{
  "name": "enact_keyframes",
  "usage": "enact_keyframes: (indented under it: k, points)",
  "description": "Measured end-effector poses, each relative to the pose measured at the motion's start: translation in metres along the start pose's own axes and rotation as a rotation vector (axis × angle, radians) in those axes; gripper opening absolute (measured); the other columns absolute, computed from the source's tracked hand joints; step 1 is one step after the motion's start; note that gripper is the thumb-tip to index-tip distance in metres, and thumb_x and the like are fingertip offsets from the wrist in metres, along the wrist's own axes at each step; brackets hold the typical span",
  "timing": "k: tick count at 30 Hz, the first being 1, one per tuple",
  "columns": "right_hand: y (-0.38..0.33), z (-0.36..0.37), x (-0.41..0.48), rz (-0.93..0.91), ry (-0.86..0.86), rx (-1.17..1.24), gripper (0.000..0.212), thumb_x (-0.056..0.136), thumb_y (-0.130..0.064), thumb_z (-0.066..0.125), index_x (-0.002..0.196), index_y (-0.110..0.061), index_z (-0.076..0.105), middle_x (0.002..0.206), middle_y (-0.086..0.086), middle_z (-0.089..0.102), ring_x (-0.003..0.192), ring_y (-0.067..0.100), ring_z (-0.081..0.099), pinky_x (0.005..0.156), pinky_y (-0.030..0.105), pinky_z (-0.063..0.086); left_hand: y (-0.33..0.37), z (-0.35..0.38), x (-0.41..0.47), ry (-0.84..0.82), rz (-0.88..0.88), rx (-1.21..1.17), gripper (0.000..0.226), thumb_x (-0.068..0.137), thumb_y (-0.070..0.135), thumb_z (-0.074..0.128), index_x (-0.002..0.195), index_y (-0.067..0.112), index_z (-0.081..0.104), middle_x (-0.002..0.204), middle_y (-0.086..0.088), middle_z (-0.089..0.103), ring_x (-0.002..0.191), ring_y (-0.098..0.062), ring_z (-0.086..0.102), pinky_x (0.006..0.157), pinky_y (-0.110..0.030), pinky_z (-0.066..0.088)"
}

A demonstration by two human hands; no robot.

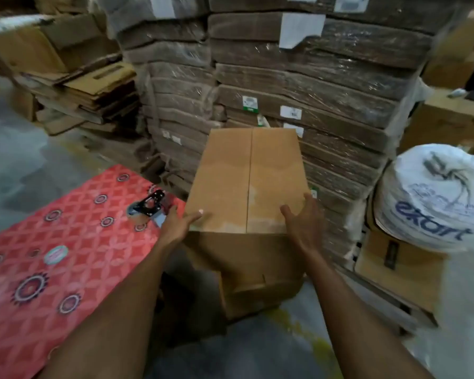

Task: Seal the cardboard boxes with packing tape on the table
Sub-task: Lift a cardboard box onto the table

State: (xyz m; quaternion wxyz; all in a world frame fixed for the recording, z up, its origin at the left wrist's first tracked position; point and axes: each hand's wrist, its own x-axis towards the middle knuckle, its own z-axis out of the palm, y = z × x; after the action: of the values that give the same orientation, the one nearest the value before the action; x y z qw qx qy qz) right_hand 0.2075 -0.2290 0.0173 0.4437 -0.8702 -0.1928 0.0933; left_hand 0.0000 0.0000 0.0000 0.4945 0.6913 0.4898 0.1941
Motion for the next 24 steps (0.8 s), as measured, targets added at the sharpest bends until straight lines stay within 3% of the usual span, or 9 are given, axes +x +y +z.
enact_keyframes:
  k: [1, 3, 5, 9, 11, 14, 16, 20, 24]
  points:
    - [0.008, -0.001, 0.002, 0.042, 0.02, 0.013, 0.084, 0.084, -0.067, 0.058, 0.151, -0.021, 0.038, 0.152, 0.009, 0.047, 0.14, 0.035, 0.043, 0.114, 0.057, 0.035, -0.001, 0.005, 0.001, -0.003, -0.017, -0.051, 0.085, 0.066, 0.063, 0.08, 0.132, 0.014, 0.056, 0.126, 0.0, 0.067, 0.112, -0.022, 0.063, 0.097, -0.038, 0.048]
    - [0.017, -0.002, 0.005, 0.135, 0.029, 0.085, 0.086, 0.074, -0.076, 0.055, 0.144, -0.028, 0.043, 0.14, 0.004, 0.059, 0.128, 0.033, 0.055, 0.107, 0.057, 0.043, 0.002, 0.01, -0.005, -0.016, -0.083, -0.161, 0.054, 0.083, 0.04, 0.077, 0.126, 0.012, 0.06, 0.122, -0.003, 0.068, 0.103, -0.018, 0.062, 0.088, -0.032, 0.045]
    - [0.028, 0.0, 0.008, 0.22, -0.016, 0.154, 0.079, 0.078, -0.069, 0.062, 0.142, -0.026, 0.045, 0.136, 0.004, 0.061, 0.123, 0.033, 0.059, 0.103, 0.055, 0.047, -0.004, 0.016, -0.006, -0.061, -0.121, -0.233, 0.037, 0.088, 0.029, 0.073, 0.12, 0.017, 0.061, 0.116, 0.0, 0.068, 0.094, -0.013, 0.061, 0.082, -0.03, 0.043]
    - [0.034, -0.001, 0.008, 0.333, -0.035, 0.295, 0.071, 0.082, -0.053, 0.072, 0.14, -0.018, 0.051, 0.132, 0.007, 0.064, 0.12, 0.032, 0.061, 0.103, 0.049, 0.049, -0.007, 0.022, -0.006, -0.092, -0.177, -0.325, 0.035, 0.087, 0.024, 0.075, 0.12, 0.017, 0.065, 0.11, 0.002, 0.071, 0.094, -0.014, 0.065, 0.068, -0.028, 0.045]
    - [0.041, 0.001, 0.008, 0.354, -0.026, 0.33, 0.059, 0.085, -0.042, 0.075, 0.136, -0.019, 0.057, 0.127, 0.006, 0.067, 0.116, 0.031, 0.063, 0.101, 0.045, 0.05, -0.007, 0.023, -0.005, -0.073, -0.199, -0.367, 0.036, 0.084, 0.022, 0.078, 0.118, 0.019, 0.065, 0.108, 0.0, 0.073, 0.099, -0.022, 0.067, 0.076, -0.038, 0.053]
    - [0.045, 0.003, 0.006, 0.351, -0.026, 0.346, 0.066, 0.079, -0.047, 0.078, 0.137, -0.025, 0.057, 0.13, 0.004, 0.066, 0.119, 0.03, 0.061, 0.104, 0.05, 0.049, -0.009, 0.021, -0.004, -0.069, -0.226, -0.434, 0.047, 0.079, 0.02, 0.082, 0.122, 0.021, 0.062, 0.112, 0.0, 0.074, 0.105, -0.025, 0.067, 0.085, -0.057, 0.055]
    - [0.042, 0.002, 0.006, 0.337, -0.012, 0.382, 0.067, 0.074, -0.052, 0.078, 0.134, -0.031, 0.058, 0.128, 0.002, 0.067, 0.116, 0.029, 0.062, 0.102, 0.055, 0.05, -0.007, 0.017, -0.003, -0.06, -0.208, -0.444, 0.055, 0.077, 0.02, 0.084, 0.127, 0.018, 0.062, 0.114, -0.002, 0.073, 0.108, -0.026, 0.066, 0.081, -0.052, 0.058]
    - [0.022, -0.009, 0.001, 0.282, 0.011, 0.473, 0.054, 0.087, -0.034, 0.077, 0.136, -0.023, 0.059, 0.124, 0.003, 0.068, 0.112, 0.027, 0.063, 0.099, 0.053, 0.053, 0.01, 0.0, -0.009, -0.038, -0.11, -0.433, 0.056, 0.076, 0.022, 0.085, 0.128, 0.016, 0.064, 0.114, -0.004, 0.072, 0.106, -0.027, 0.067, 0.065, -0.041, 0.058]
    - [-0.001, -0.01, -0.015, 0.22, -0.003, 0.565, 0.051, 0.088, -0.035, 0.075, 0.136, -0.026, 0.058, 0.124, 0.0, 0.067, 0.112, 0.025, 0.063, 0.097, 0.056, 0.054, 0.034, -0.029, -0.019, 0.01, -0.016, -0.454, 0.049, 0.076, 0.013, 0.084, 0.122, 0.018, 0.067, 0.111, -0.004, 0.073, 0.1, -0.025, 0.068, 0.077, -0.043, 0.057]
